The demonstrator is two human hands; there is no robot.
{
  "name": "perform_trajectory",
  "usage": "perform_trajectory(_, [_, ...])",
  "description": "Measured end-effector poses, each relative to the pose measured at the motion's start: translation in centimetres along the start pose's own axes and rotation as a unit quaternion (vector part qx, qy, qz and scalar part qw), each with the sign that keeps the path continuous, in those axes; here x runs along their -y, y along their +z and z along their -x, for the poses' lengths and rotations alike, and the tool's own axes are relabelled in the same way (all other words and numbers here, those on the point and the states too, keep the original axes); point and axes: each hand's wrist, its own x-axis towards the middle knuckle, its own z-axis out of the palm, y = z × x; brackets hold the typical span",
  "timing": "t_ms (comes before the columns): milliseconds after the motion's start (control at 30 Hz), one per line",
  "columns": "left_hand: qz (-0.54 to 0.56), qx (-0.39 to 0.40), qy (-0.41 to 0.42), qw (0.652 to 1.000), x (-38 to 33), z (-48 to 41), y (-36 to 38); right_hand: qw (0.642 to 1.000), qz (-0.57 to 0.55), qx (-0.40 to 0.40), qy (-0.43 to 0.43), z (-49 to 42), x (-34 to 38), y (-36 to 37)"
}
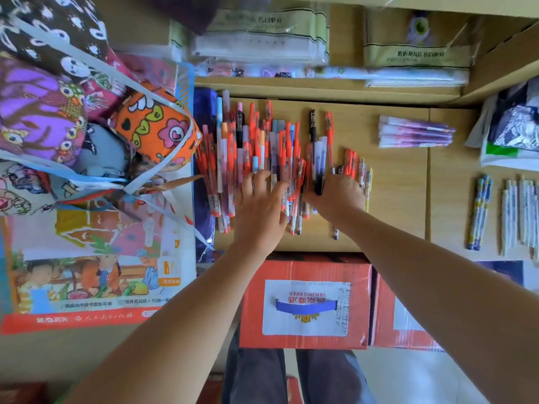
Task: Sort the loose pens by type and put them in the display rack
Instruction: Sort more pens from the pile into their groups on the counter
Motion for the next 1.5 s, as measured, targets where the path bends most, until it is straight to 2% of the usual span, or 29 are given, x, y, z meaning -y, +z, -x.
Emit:
perform_trajectory(233, [0.019,-0.001,-0.013,1.0,-0.2,-0.2,-0.2,0.996,-0.086,-0.022,-0.02,0.3,-0.9,0.6])
perform_trajectory(400, [0.035,-0.016,-0.03,0.999,-0.1,-0.3,0.0,0.982,-0.172,0.047,-0.061,0.3,-1.7,0.3])
perform_trajectory(500, [0.106,-0.02,-0.07,0.992,-0.4,-0.5,-0.5,0.973,-0.21,0.027,-0.086,0.6,-2.6,0.0])
perform_trajectory(567, [0.235,-0.012,-0.11,0.966,-1.0,-0.8,-0.9,0.961,-0.252,0.025,-0.111,1.1,-2.9,-0.6])
perform_trajectory(633, [0.366,0.043,-0.145,0.918,-2.0,-1.0,-1.7,0.949,-0.268,0.065,-0.152,2.0,-2.6,-1.3])
perform_trajectory(733, [0.488,0.123,-0.182,0.845,-3.7,-1.2,-3.0,0.945,-0.177,0.127,-0.245,3.1,-1.3,-2.0])
perform_trajectory(800, [0.532,0.094,-0.238,0.807,-4.3,-1.3,-3.6,0.935,-0.139,0.166,-0.282,3.8,-0.4,-2.5])
perform_trajectory(867, [0.524,0.038,-0.289,0.8,-3.8,-1.2,-3.8,0.928,-0.142,0.181,-0.292,4.2,0.4,-3.0])
perform_trajectory(967, [0.518,-0.019,-0.336,0.786,-2.0,-1.0,-3.4,0.94,-0.111,0.098,-0.306,4.2,1.5,-2.6])
perform_trajectory(1067, [0.527,-0.017,-0.347,0.776,-0.1,-0.5,-3.2,0.953,-0.033,-0.01,-0.301,3.5,2.8,-0.8])
perform_trajectory(1233, [0.548,0.013,-0.347,0.761,1.2,0.9,-2.6,0.973,0.031,-0.026,-0.228,2.3,2.3,0.5])
perform_trajectory(1500, [0.564,0.032,-0.342,0.751,1.7,1.5,-2.4,0.979,-0.008,-0.073,-0.191,0.8,2.1,0.2])
